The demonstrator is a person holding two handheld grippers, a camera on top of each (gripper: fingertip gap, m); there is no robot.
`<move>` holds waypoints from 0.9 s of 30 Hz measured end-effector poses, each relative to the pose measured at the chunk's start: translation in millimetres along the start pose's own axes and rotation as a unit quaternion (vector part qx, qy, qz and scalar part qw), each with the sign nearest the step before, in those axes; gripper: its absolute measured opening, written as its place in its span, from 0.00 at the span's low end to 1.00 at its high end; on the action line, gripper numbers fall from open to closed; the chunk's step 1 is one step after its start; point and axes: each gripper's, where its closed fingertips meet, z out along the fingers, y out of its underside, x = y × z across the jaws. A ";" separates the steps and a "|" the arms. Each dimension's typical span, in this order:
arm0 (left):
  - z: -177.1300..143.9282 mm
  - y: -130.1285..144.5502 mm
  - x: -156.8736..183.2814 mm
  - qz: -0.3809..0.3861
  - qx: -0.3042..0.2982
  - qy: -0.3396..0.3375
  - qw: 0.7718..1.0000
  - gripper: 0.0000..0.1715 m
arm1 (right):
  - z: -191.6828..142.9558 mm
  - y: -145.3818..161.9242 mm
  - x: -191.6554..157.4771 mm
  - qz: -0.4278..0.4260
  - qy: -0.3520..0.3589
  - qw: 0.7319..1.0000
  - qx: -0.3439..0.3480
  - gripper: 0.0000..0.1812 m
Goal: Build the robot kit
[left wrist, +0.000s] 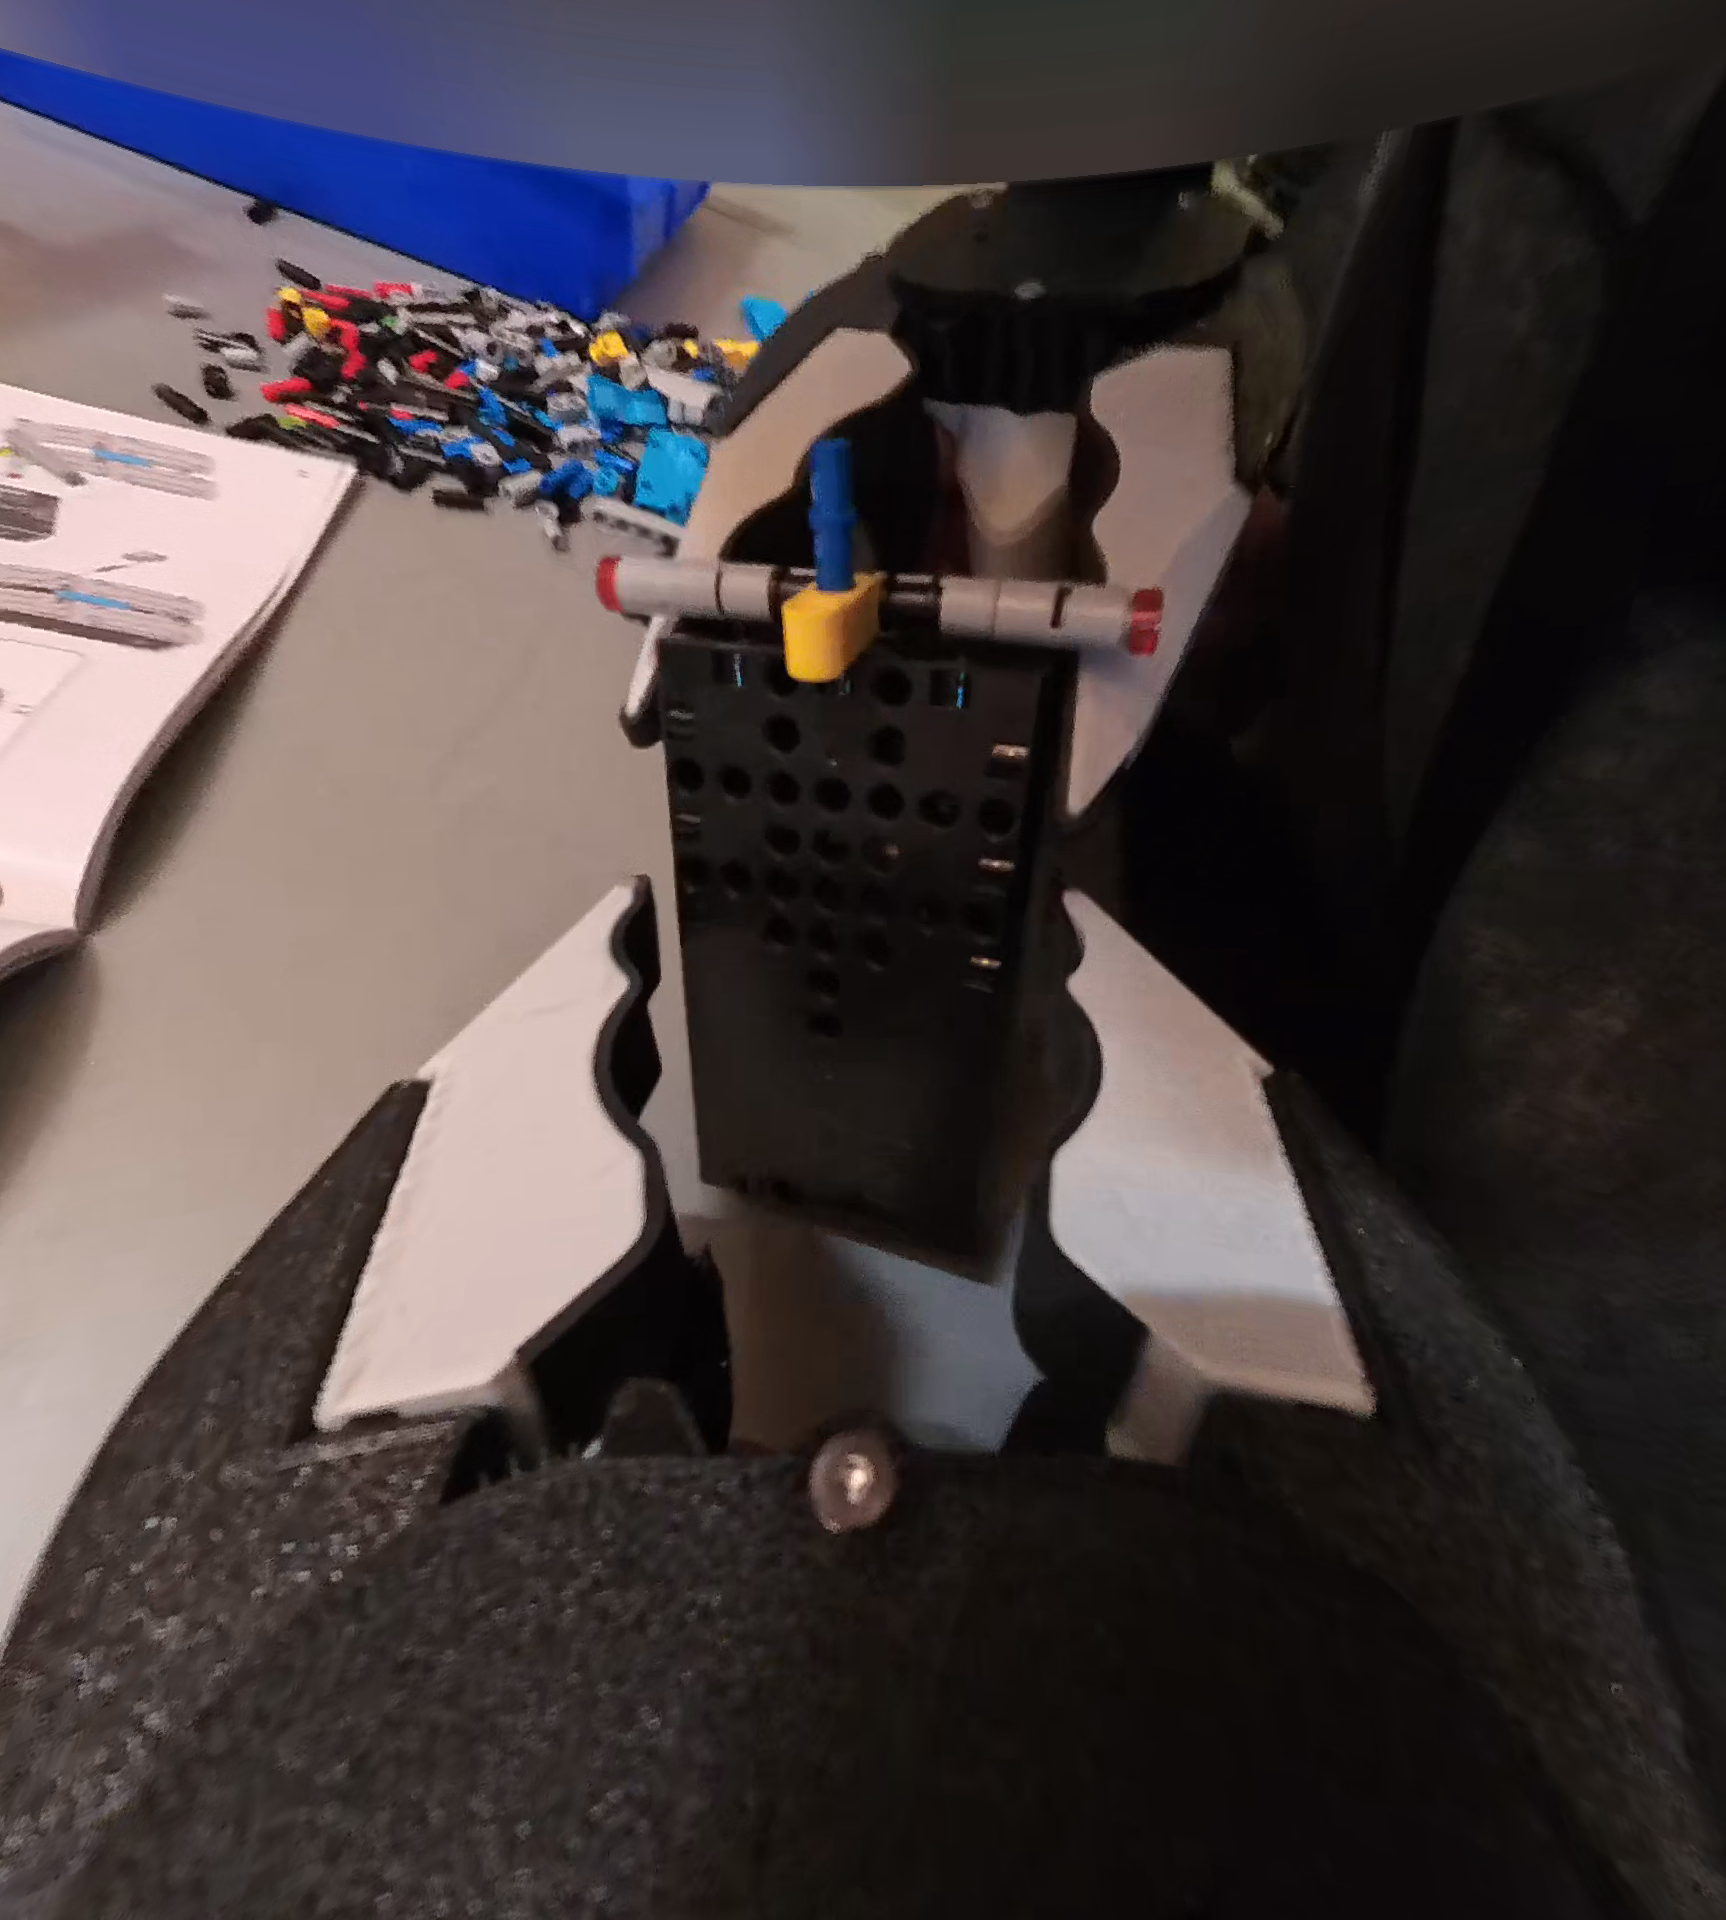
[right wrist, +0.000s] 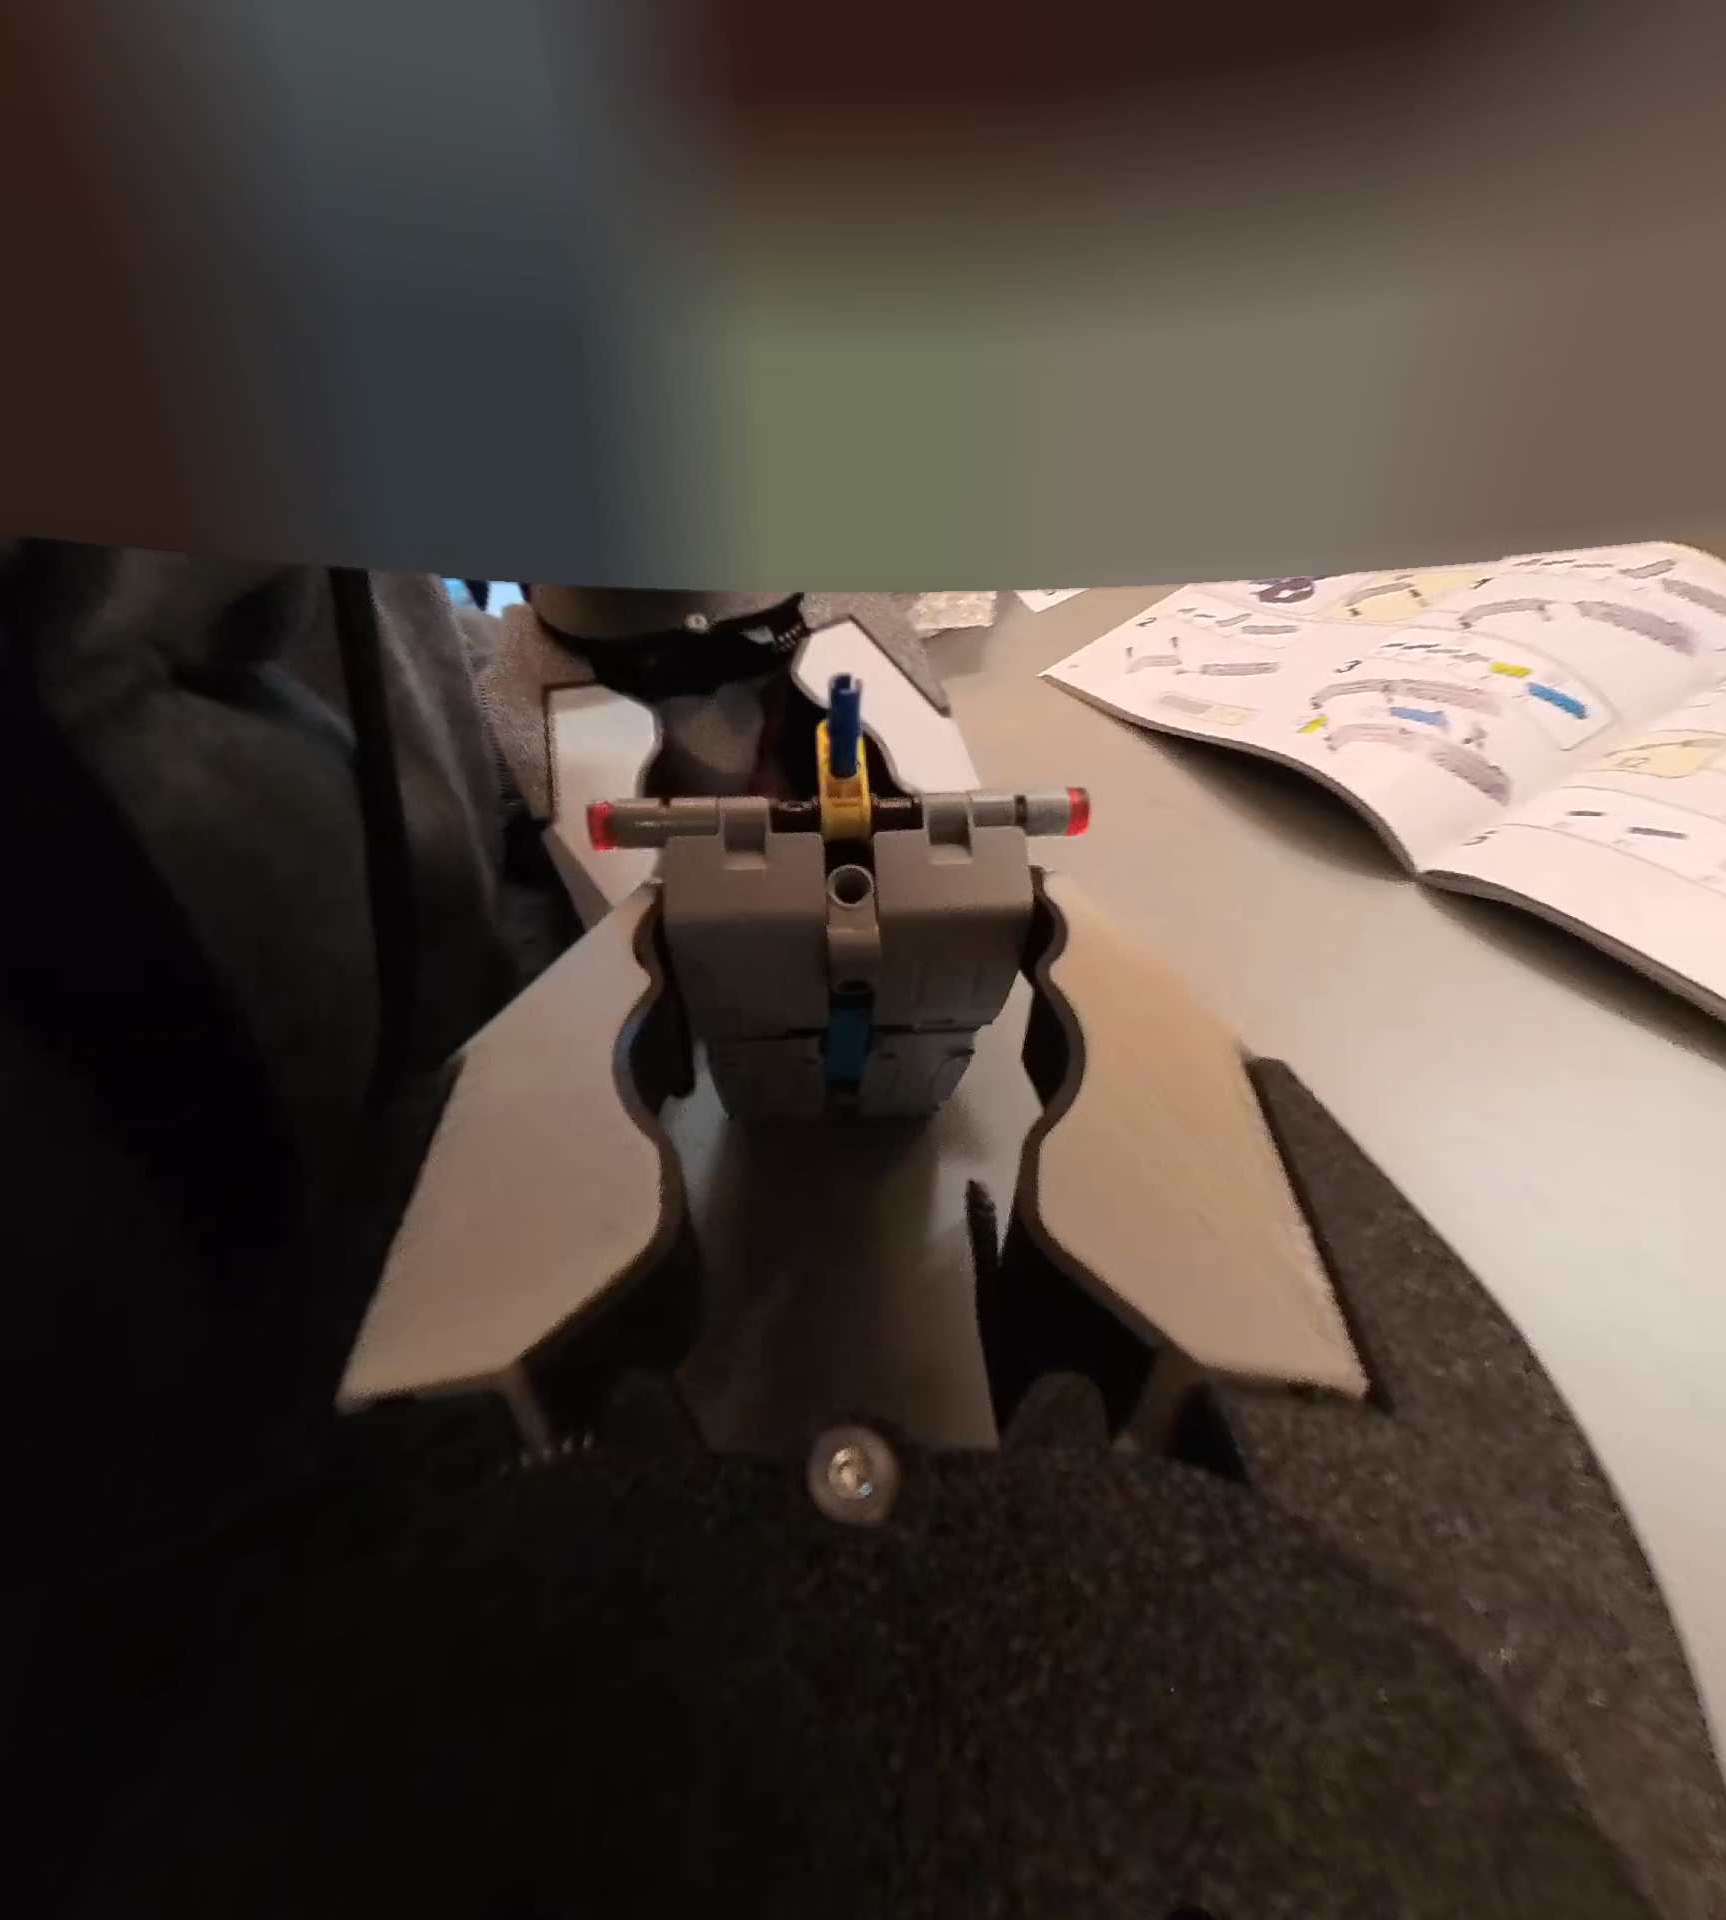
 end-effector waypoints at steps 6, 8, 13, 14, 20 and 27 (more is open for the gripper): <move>4.0 11.3 5.8 0.003 -0.034 0.017 0.999 0.40 | 3.1 0.6 -7.4 -0.014 -0.015 1.000 -0.001 0.35; 3.4 11.5 4.8 -0.004 -0.035 0.020 0.999 0.40 | 3.2 0.8 -6.3 -0.002 -0.018 1.000 0.000 0.36; 3.0 11.4 4.1 -0.019 -0.036 0.026 0.999 0.40 | 3.2 1.2 -4.3 0.014 -0.021 1.000 0.004 0.35; 3.2 10.8 3.1 -0.029 -0.035 0.027 0.999 0.40 | 3.3 0.9 -2.4 0.019 -0.020 1.000 0.009 0.36; -0.4 7.9 -12.4 -0.058 -0.038 -0.001 0.998 0.40 | -8.1 -10.1 18.3 0.020 0.028 0.999 0.041 0.37; -16.1 15.8 -31.7 0.016 -0.100 -0.112 0.989 0.40 | -28.1 -28.9 38.9 0.033 0.078 0.991 0.101 0.39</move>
